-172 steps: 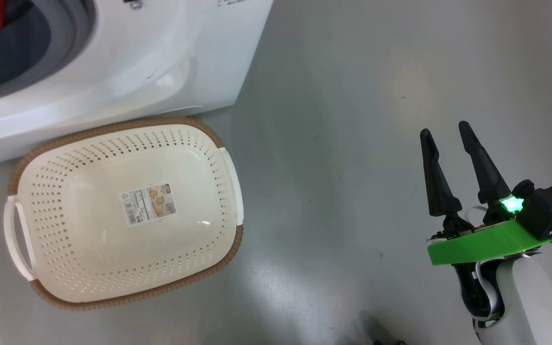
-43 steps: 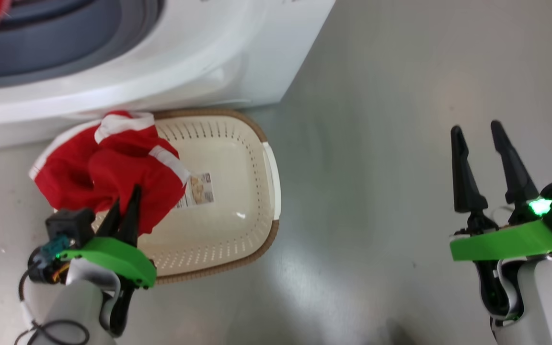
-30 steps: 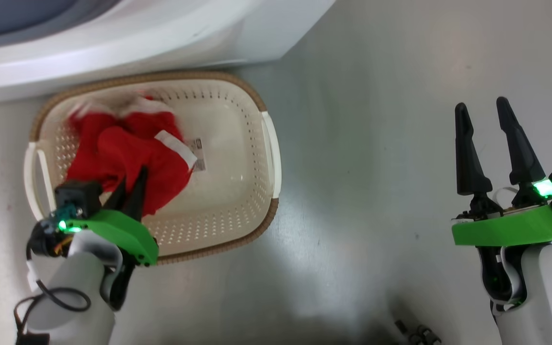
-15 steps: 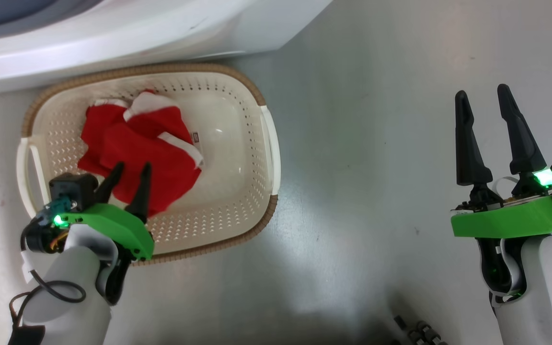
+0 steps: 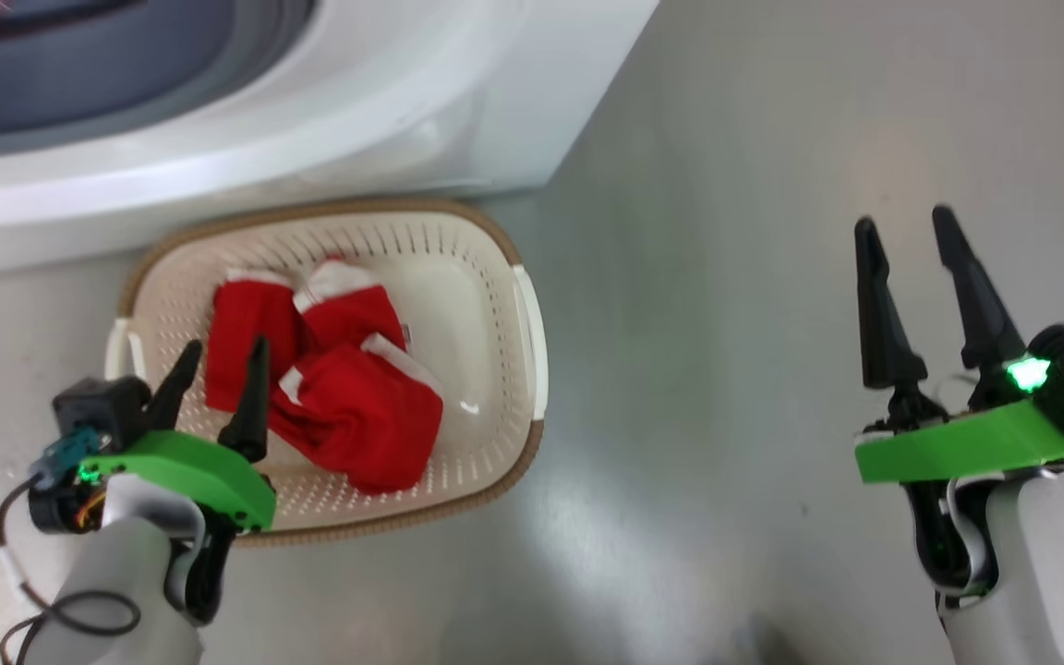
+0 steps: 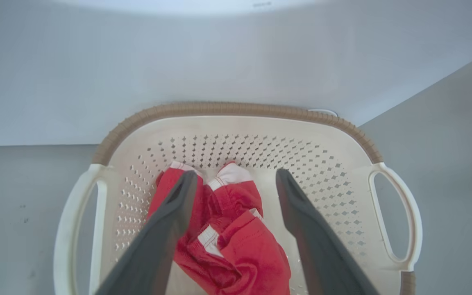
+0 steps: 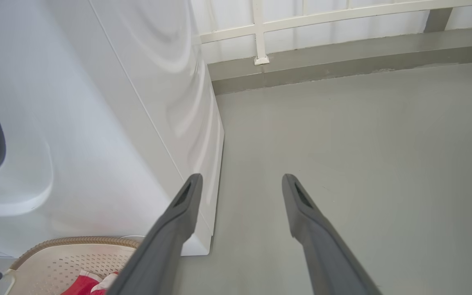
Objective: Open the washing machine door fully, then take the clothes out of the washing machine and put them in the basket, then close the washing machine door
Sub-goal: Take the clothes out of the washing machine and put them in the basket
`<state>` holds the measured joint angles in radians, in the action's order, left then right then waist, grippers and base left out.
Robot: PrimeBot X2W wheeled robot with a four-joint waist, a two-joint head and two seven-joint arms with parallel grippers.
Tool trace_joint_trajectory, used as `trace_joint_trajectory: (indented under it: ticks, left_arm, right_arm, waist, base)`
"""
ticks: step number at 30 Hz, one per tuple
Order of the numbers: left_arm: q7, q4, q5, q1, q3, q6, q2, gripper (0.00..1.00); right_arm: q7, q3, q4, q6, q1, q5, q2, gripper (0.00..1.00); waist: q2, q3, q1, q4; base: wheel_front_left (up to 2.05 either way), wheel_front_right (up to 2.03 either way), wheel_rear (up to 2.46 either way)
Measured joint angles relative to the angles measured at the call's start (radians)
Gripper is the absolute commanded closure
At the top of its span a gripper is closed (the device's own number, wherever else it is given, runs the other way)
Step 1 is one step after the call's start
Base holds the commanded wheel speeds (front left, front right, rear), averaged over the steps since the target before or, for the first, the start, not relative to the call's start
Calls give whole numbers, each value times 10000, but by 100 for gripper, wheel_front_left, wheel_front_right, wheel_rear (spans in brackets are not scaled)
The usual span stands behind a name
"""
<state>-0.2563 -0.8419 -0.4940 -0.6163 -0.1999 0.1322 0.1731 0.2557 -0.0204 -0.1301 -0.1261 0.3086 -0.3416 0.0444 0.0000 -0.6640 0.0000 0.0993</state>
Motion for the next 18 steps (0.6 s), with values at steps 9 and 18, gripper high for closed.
trace_joint_trajectory:
  ticks: [9, 18]
  left_arm:
    - [0, 1465, 562, 1081, 965, 0, -282, 0]
    - [0, 2857, 1162, 2203, 1638, 0, -466, 0]
  right_arm:
    - [0, 17, -299, 0, -541, 288, 8, 0]
    - [-2, 2, -460, 0, -1196, 443, 8, 0]
  waist:
    - [0, 1348, 0, -167]
    - [0, 2617, 0, -394]
  base:
    - [0, 0, 0]
    - [0, 0, 0]
